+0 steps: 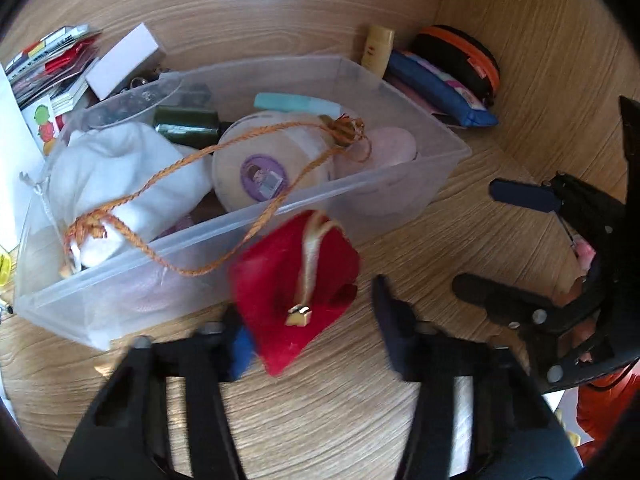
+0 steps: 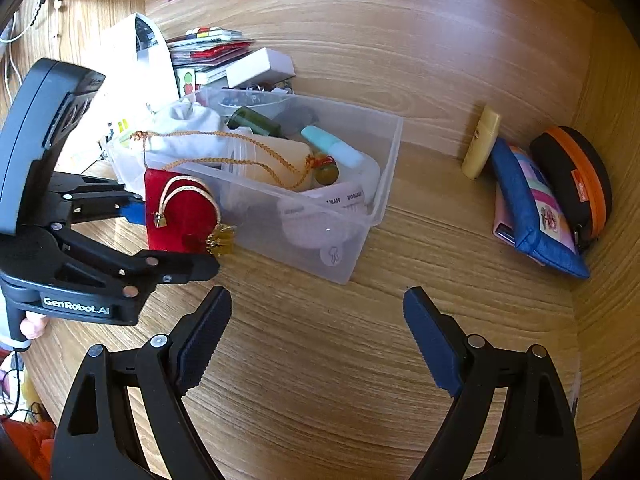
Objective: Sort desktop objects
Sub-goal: 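Move both grippers back toward the red velvet pouch and black clip, then grasp the red velvet pouch with the left gripper while the right grasps the black clip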
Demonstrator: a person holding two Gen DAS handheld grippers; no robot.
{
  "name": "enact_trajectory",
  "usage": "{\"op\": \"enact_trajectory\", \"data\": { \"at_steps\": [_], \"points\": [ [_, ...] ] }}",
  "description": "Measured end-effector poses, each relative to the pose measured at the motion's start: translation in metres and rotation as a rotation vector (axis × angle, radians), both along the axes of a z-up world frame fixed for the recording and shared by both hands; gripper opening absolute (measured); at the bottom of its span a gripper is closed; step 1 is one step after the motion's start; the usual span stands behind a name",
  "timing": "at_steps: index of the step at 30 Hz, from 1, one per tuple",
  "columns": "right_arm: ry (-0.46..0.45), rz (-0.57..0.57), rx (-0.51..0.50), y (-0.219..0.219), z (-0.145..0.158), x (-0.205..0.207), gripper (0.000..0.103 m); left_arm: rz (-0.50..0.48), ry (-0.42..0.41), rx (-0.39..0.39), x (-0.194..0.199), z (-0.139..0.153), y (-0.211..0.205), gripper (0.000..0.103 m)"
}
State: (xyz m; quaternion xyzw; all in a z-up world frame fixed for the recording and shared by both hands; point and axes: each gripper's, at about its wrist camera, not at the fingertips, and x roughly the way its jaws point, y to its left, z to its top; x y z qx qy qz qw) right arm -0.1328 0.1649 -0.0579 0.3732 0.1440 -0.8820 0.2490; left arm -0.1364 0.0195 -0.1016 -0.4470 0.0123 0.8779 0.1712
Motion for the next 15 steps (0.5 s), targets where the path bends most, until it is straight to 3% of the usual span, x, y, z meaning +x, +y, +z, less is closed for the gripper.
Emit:
{"op": "enact_trajectory", "data": {
  "at_steps": [1, 5, 15],
  "points": [
    [-0.002, 0.001, 0.003, -0.001, -0.001, 0.0, 0.086, -0.005, -0.002, 0.004, 0.0, -0.001, -0.001, 0.026],
    [-0.016, 0.011, 0.01, -0.006, -0.005, -0.001, 0.086, 0.006, 0.018, 0.041, 0.007, 0.001, -0.012, 0.022],
    [-0.047, 0.089, 0.027, -0.041, -0.013, 0.003, 0.086, 0.106, 0.122, 0.106, 0.053, 0.017, -0.068, 0.021]
  ]
}}
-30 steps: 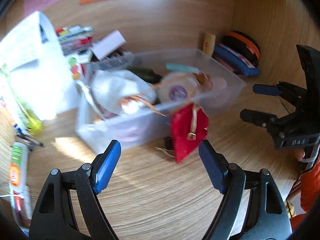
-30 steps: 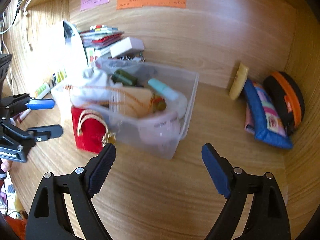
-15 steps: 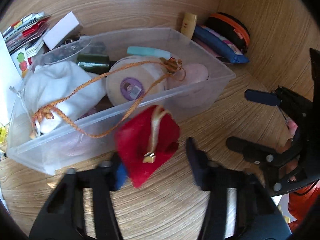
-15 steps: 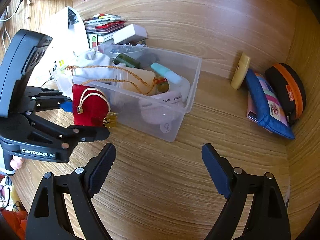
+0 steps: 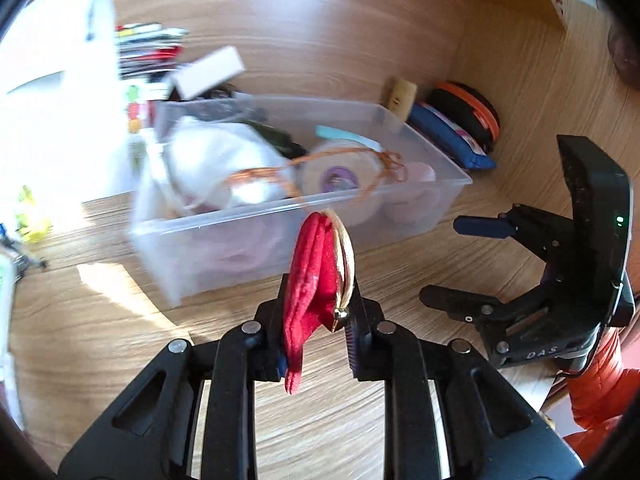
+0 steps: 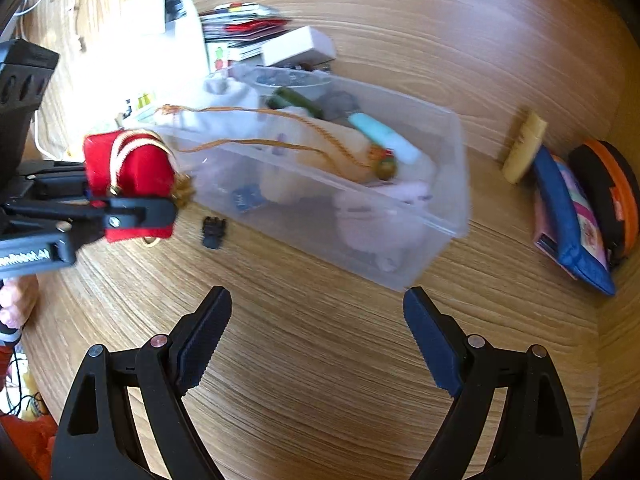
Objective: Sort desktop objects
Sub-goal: 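Grasp the red velvet pouch with the left gripper while the right grasps the black clip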
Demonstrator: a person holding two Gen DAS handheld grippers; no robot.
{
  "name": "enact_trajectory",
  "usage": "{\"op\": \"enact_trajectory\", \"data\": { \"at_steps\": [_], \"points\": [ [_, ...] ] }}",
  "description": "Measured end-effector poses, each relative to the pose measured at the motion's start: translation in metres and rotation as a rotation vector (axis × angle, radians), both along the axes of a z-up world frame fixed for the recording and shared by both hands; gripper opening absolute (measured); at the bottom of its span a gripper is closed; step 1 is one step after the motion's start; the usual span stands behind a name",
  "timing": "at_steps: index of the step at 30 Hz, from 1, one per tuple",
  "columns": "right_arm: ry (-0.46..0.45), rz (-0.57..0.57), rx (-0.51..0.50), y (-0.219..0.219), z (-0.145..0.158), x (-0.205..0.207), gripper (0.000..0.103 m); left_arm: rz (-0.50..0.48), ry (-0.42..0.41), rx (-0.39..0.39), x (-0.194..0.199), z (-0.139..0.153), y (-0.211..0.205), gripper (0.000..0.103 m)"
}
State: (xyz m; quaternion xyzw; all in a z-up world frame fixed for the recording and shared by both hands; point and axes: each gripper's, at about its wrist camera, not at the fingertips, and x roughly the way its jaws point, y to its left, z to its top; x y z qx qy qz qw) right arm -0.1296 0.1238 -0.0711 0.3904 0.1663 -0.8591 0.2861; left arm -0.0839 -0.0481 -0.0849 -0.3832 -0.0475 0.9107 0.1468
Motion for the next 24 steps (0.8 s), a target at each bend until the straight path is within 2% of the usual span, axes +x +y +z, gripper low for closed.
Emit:
{"op": "enact_trajectory", "data": {
  "at_steps": [6, 7, 8, 11, 15, 20, 22, 24],
  "points": [
    [-0.035, 0.052, -0.017, -0.031, -0.005, 0.0, 0.083, 0.056, 0.014, -0.018, 0.009, -0.005, -0.019, 0.021],
    [-0.037, 0.062, -0.02, -0.038, -0.006, 0.0, 0.079, 0.058, 0.015, -0.012, 0.01, -0.006, -0.021, 0.021],
    [-0.034, 0.067, -0.017, -0.042, -0.006, 0.0, 0.07, 0.06, 0.019, -0.004, 0.011, -0.006, -0.023, 0.021],
    [-0.043, 0.101, 0.0, -0.057, -0.009, 0.0, 0.05, 0.049, 0.038, 0.023, 0.013, -0.004, -0.026, 0.021],
    [-0.048, 0.105, 0.019, -0.072, -0.013, -0.002, 0.047, 0.035, 0.048, 0.02, 0.016, -0.005, -0.026, 0.021],
    [-0.089, 0.108, 0.02, -0.081, -0.019, -0.012, 0.021, 0.03, 0.058, 0.021, 0.016, -0.004, -0.025, 0.021],
    [-0.094, 0.113, 0.011, -0.081, -0.021, -0.012, 0.017, 0.033, 0.06, 0.023, 0.016, -0.003, -0.026, 0.021],
    [-0.089, 0.112, 0.007, -0.079, -0.02, -0.012, 0.017, 0.037, 0.06, 0.02, 0.016, -0.003, -0.026, 0.021]
  ]
}}
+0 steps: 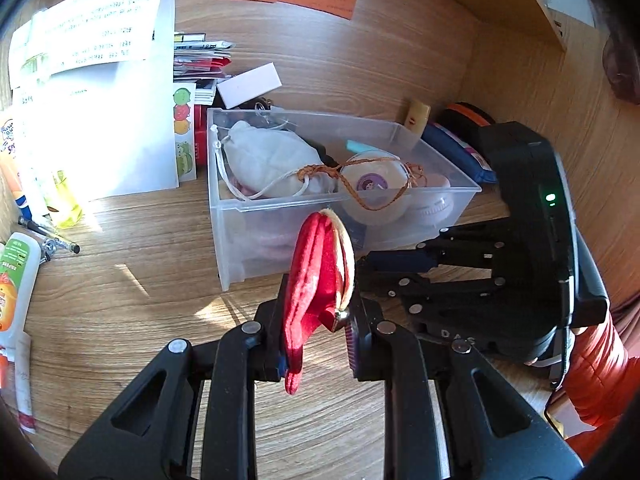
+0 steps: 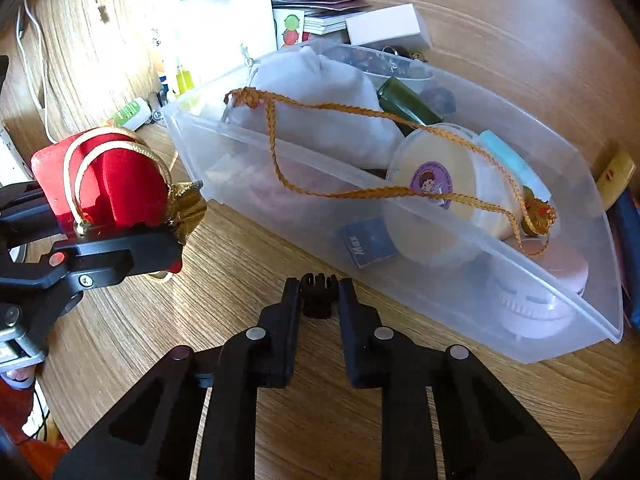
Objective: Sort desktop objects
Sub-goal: 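Grasp the red velvet pouch with the left gripper while the right grasps the black clip, then carry the red pouch and black clip over the clear box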
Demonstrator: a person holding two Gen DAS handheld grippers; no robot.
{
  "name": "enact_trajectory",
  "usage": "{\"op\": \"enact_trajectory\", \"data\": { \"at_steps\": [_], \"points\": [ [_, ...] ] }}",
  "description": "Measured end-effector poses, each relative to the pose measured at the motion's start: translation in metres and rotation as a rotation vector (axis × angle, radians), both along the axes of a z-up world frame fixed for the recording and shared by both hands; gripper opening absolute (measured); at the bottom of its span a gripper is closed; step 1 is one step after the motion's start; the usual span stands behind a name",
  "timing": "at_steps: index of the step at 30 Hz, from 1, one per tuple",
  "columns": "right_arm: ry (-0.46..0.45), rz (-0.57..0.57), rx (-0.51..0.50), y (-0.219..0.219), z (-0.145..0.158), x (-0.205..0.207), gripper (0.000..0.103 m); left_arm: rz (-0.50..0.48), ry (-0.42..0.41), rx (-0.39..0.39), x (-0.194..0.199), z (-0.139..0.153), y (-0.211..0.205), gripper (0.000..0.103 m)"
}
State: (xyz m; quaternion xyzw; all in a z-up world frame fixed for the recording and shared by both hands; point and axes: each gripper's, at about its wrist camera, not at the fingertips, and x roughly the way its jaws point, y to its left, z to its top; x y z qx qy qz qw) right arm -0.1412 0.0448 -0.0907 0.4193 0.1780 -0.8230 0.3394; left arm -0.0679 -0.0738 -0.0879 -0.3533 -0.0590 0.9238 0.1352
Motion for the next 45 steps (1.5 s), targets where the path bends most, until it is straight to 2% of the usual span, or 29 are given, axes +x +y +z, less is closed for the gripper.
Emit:
{"op": "enact_trajectory", "data": {
  "at_steps": [11, 18, 31, 45],
  "points": [
    [0.07, 0.017, -0.074, 0.032, 0.034, 0.016, 0.017, 0.026, 0.011, -0.024, 0.0, 0.01, 0.002, 0.021],
    [0.146, -0.002, -0.144, 0.06, 0.066, 0.018, 0.017, 0.026, 0.06, -0.042, -0.001, 0.034, 0.014, 0.021],
    [0.21, -0.097, -0.228, 0.096, 0.107, -0.018, 0.017, 0.04, 0.168, -0.048, -0.027, 0.087, 0.018, 0.021],
    [0.276, -0.129, -0.216, 0.094, 0.133, -0.051, 0.017, 0.027, 0.216, -0.056, -0.068, 0.126, 0.032, 0.021]
  ]
}}
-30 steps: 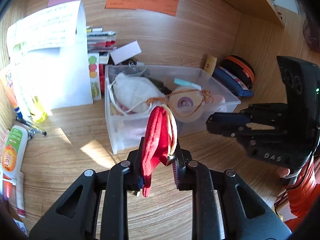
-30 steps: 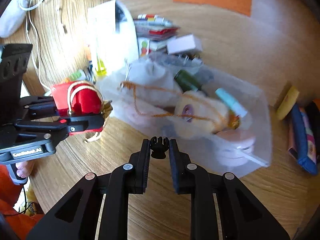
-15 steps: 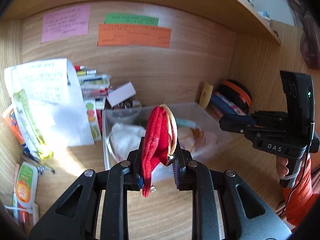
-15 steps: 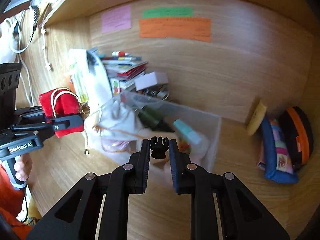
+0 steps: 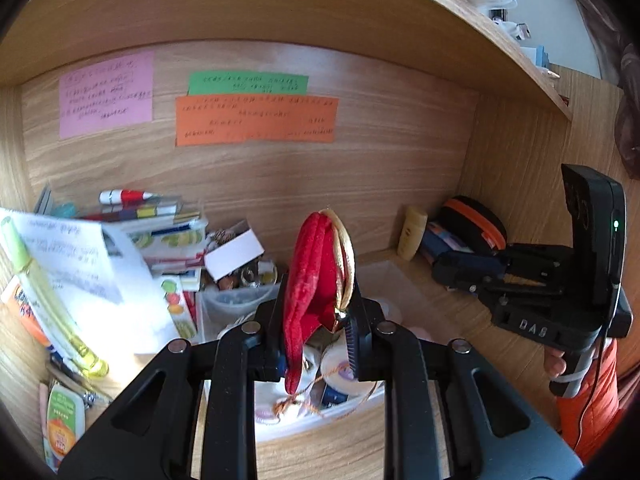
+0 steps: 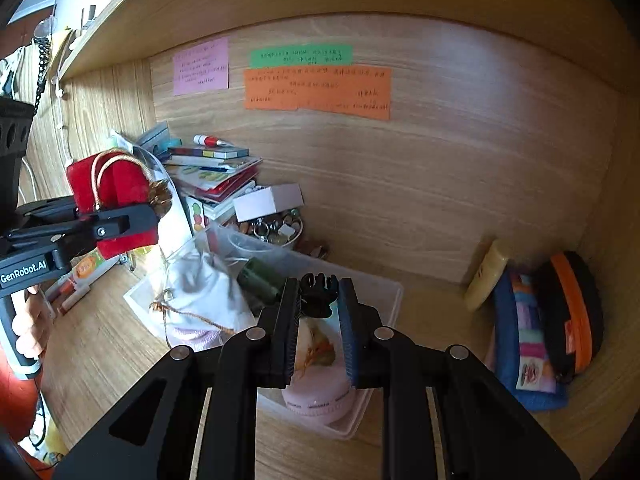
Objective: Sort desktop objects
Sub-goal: 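Carry the red pouch and black clip over the clear box, then lower the pouch and clip into the clear box and open both grippers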
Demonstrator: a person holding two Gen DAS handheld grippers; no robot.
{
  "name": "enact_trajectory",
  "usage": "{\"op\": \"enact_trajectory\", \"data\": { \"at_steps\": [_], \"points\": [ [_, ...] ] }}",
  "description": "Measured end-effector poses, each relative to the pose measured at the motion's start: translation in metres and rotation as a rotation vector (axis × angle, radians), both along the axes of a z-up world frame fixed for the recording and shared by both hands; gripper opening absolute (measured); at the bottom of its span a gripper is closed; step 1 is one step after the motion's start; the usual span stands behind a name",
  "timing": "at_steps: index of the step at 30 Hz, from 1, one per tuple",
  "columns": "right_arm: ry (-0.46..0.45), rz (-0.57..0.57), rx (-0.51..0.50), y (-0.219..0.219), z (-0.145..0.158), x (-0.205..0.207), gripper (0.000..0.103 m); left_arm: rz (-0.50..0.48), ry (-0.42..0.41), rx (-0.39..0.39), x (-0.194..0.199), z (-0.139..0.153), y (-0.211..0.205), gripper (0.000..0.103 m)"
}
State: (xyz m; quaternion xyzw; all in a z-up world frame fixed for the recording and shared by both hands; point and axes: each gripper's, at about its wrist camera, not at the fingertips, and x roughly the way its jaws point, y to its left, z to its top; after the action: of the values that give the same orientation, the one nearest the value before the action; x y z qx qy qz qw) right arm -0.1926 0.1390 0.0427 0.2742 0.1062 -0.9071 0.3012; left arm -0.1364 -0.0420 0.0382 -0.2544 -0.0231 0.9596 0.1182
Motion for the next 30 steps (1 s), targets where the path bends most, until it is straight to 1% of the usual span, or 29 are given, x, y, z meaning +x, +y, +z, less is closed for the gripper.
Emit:
{"op": "enact_trajectory", "data": {
  "at_steps": [5, 8, 12, 19, 22, 24, 27, 30],
  "points": [
    [0.008, 0.016, 0.004, -0.009, 0.001, -0.004, 0.017, 0.005, 0.0, -0.001, -0.016, 0.002, 0.006, 0.021],
    [0.004, 0.026, 0.012, -0.016, -0.002, -0.006, 0.017, 0.011, -0.019, -0.005, -0.026, -0.006, 0.009, 0.021],
    [-0.012, 0.035, 0.035, -0.027, -0.013, -0.012, 0.017, 0.015, -0.072, 0.0, -0.043, -0.026, 0.008, 0.021],
    [-0.08, 0.038, 0.089, -0.04, -0.041, -0.031, 0.017, 0.01, -0.159, 0.006, -0.065, -0.057, 0.002, 0.021],
    [-0.128, 0.036, 0.087, -0.044, -0.055, -0.043, 0.017, -0.001, -0.192, 0.002, -0.07, -0.069, 0.005, 0.021],
    [-0.172, 0.023, 0.079, -0.05, -0.066, -0.052, 0.017, 0.002, -0.214, -0.018, -0.073, -0.077, 0.008, 0.021],
    [-0.223, 0.029, 0.079, -0.059, -0.079, -0.058, 0.017, -0.002, -0.232, -0.026, -0.075, -0.084, 0.01, 0.021],
    [-0.195, 0.03, 0.105, -0.063, -0.084, -0.053, 0.017, -0.009, -0.246, -0.011, -0.076, -0.087, 0.009, 0.021]
  ]
}}
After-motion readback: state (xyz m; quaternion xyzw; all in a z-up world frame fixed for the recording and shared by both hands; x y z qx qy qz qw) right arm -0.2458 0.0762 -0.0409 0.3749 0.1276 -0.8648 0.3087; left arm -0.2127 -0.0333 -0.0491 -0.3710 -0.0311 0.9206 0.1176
